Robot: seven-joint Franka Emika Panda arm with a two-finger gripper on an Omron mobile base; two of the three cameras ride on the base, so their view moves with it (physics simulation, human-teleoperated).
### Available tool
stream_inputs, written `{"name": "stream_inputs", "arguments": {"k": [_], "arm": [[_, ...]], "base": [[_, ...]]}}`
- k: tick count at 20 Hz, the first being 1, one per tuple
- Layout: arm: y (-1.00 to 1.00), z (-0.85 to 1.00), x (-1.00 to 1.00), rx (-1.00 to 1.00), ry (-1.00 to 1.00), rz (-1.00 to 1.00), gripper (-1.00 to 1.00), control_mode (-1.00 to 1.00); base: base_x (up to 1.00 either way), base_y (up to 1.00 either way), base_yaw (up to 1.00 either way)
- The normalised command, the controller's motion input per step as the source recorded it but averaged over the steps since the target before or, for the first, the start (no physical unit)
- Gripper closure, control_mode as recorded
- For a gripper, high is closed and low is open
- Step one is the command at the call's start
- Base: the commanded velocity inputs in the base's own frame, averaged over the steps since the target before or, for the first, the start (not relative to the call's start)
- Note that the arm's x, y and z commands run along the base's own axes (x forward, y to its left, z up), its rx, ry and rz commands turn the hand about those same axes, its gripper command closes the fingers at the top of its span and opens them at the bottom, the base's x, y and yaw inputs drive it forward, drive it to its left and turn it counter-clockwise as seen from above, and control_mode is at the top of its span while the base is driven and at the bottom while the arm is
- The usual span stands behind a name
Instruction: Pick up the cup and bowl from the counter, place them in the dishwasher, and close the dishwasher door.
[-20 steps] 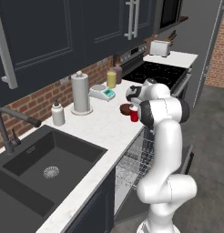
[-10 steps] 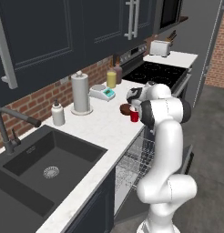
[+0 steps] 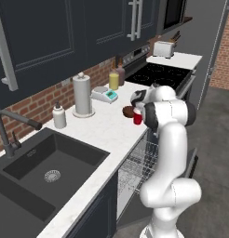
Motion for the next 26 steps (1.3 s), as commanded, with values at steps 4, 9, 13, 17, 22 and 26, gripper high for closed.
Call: {"name": "stream_inputs", "arguments": {"k": [4,9,13,17,22,26], "arm": [[-0.25,0.16,-0.63,0.05,0.00,-0.04,1.00,-1.00],[-0.57,0.36,-1.00,0.08,-0.04,-0.05,1.00,-1.00],[-0.91,0.15,-1.00,0.08,-0.05,-0.06,1.00,-1.00],[-0.96,-0.02,-1.00,0.05,-0.02,-0.05,1.00,-1.00],[-0.74,-0.38,-0.97,0.03,0.00,-0.03,1.00,-1.00],[-0.45,-0.68,-0.49,0.08,0.00,-0.01,1.00,-1.00]], "base": [[0.00,0.00,0.00],[0.00,0.00,0.00],[0.00,0.00,0.00],[0.00,0.00,0.00],[0.00,0.00,0.00],[0.00,0.00,0.00]]}}
